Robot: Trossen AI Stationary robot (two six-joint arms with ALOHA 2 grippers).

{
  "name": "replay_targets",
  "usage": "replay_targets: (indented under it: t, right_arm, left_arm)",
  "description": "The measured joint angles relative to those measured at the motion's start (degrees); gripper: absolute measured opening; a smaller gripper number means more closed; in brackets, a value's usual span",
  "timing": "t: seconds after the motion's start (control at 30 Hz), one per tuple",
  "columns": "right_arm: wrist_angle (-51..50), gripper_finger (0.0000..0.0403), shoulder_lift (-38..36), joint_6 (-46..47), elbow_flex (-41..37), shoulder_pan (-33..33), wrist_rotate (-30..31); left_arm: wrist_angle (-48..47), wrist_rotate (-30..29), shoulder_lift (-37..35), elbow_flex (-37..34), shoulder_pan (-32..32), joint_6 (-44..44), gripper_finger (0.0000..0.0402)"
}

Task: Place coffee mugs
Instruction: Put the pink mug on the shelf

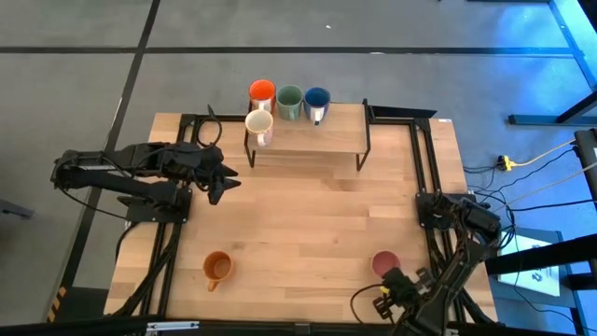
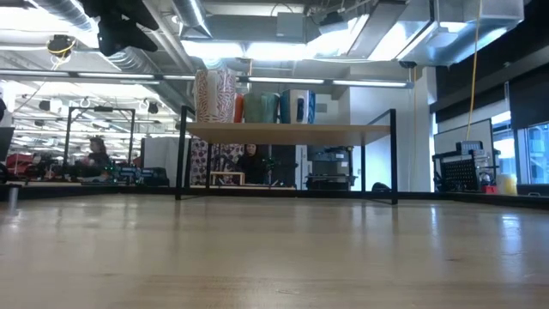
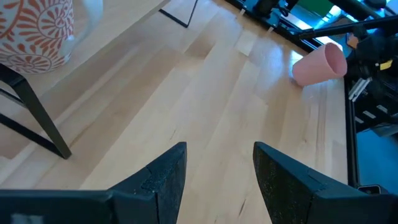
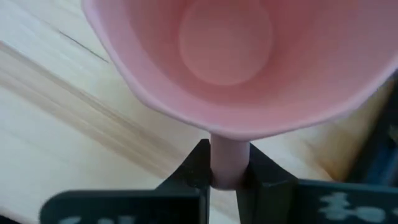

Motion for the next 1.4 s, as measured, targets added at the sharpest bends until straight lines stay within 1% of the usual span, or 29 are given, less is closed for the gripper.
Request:
replay_targets:
  t: [0.2,0.3,0.37,0.5,0.67,0.87,1.07,1.2,1.4]
  right_arm:
    - [4.6,0.0022,0.0,-9.3,1.6,-4.8,8.4]
    - [4.6,0.0022,0.0,-14.4,4.0,-8.6,13.1]
    - [4.6,0.0022,0.0,-18.5,5.8,-11.5,14.8]
    - [4.9,0.0022,0.0,-26.9,10.1,-17.9,15.1]
    - [4.5,0.0022,0.0,-33.4,16.5,-27.2,15.7]
    - [4.5,0.0022,0.0,-36.2,25.2,-38.4,16.1]
    - [4.5,0.0022,0.3,-42.2,32.4,-47.8,14.8]
    - [4.6,0.0022,0.4,-45.4,34.9,-52.8,13.6]
    - [4.6,0.0022,0.5,-48.4,37.0,-58.7,11.8]
  left_arm:
    - [0.0,0.0,0.0,0.0,0.0,0.0,0.0180]
    - [0.0,-0.4,0.0,0.0,0.0,0.1,0.0180]
    - [0.0,-0.4,0.0,0.0,0.0,0.7,0.0180]
    - [-0.2,-0.4,0.0,0.0,0.0,3.1,0.0180]
    - [-1.9,-0.4,0.0,0.0,0.0,6.2,0.0180]
    - [-2.3,-0.4,0.0,0.0,0.0,6.5,0.0180]
    - [-3.0,-0.6,0.0,0.0,0.0,6.8,0.0180]
    - [-3.0,-0.6,0.0,0.0,0.0,10.4,0.0180]
    - [-3.0,-0.6,0.0,0.0,0.0,10.8,0.0180]
